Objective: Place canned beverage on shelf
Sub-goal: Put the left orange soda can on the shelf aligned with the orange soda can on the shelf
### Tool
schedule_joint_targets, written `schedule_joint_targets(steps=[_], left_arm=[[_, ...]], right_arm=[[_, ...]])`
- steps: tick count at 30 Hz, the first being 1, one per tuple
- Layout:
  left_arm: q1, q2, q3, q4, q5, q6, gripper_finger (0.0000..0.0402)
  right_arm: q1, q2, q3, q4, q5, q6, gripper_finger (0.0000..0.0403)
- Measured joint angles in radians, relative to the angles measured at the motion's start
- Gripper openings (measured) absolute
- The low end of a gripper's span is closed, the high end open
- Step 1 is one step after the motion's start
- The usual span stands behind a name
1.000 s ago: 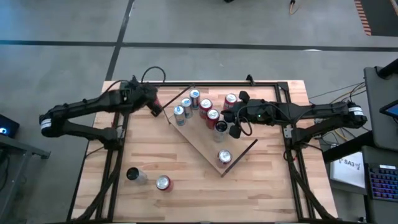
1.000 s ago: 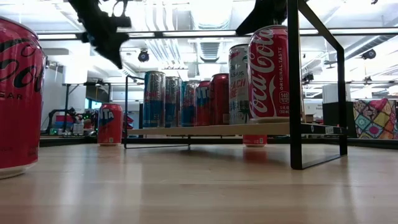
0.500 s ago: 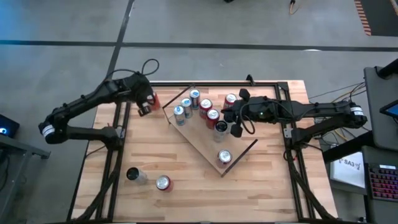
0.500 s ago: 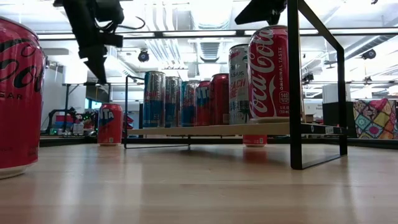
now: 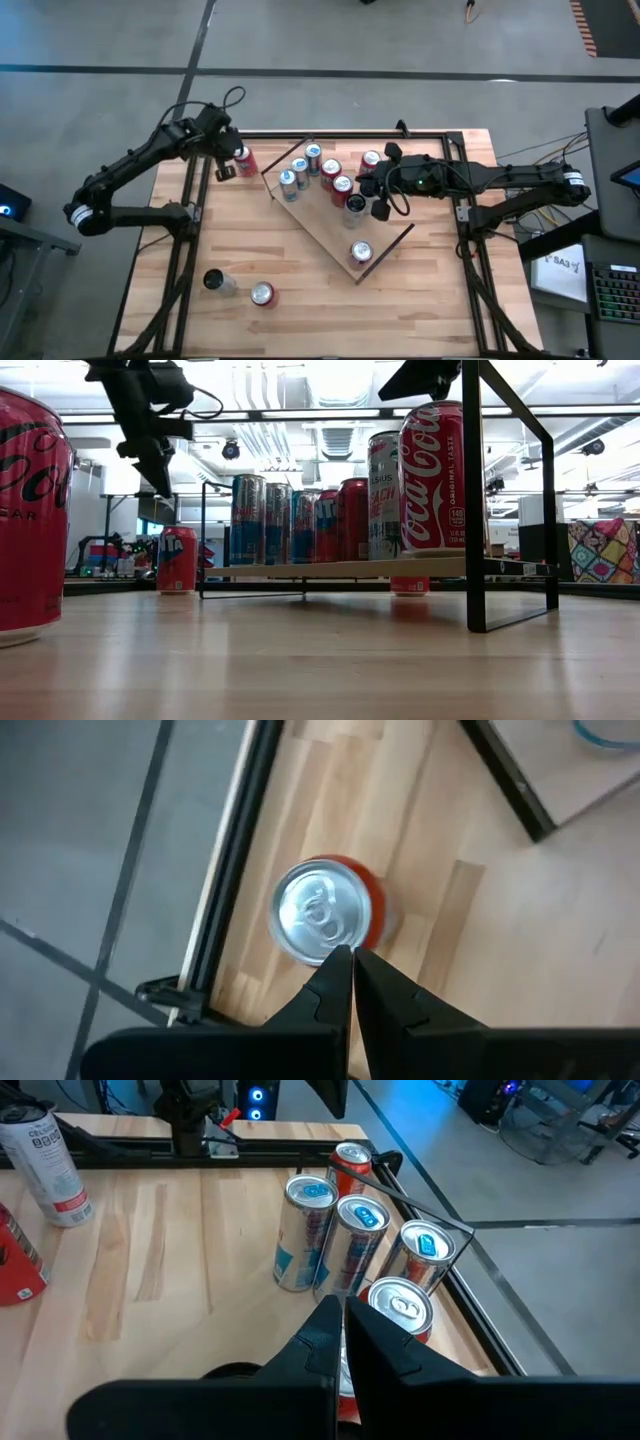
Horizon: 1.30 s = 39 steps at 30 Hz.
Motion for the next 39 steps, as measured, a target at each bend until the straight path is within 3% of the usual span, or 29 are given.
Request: schedule_joint_targets(steps=[9, 15, 19, 24, 34, 39], left_arm=[[0.062, 0.058, 0.000, 0.092, -0.015, -0.158, 0.0000], [0.082, 0.146, 0.000, 0.083, -0.016, -0.370, 0.0001], [0.082, 0.190, 0.000, 0.086, -0.016, -0.406, 0.0020], [0.084, 0.206, 0.000, 0.085, -0.016, -0.416, 0.0084], [0.083, 0.168, 0.000, 0.099, -0.068, -0.425, 0.0272], [0.082, 0.182, 0.000, 0.112, -0.028, -0.442, 0.0317]], right_arm=[[0.000, 0.000, 0.000, 0.003, 0.000, 0.000, 0.0009], [0.000, 0.000, 0.000, 0.003, 0.000, 0.000, 0.0009], [0.000, 0.000, 0.000, 0.003, 0.000, 0.000, 0.0009], [0.000, 0.000, 0.000, 0.003, 0.000, 0.000, 0.0009], [0.000, 0.000, 0.000, 0.004, 0.001, 0.000, 0.0009], [0.000, 0.000, 0.000, 0.004, 0.001, 0.019, 0.0009]])
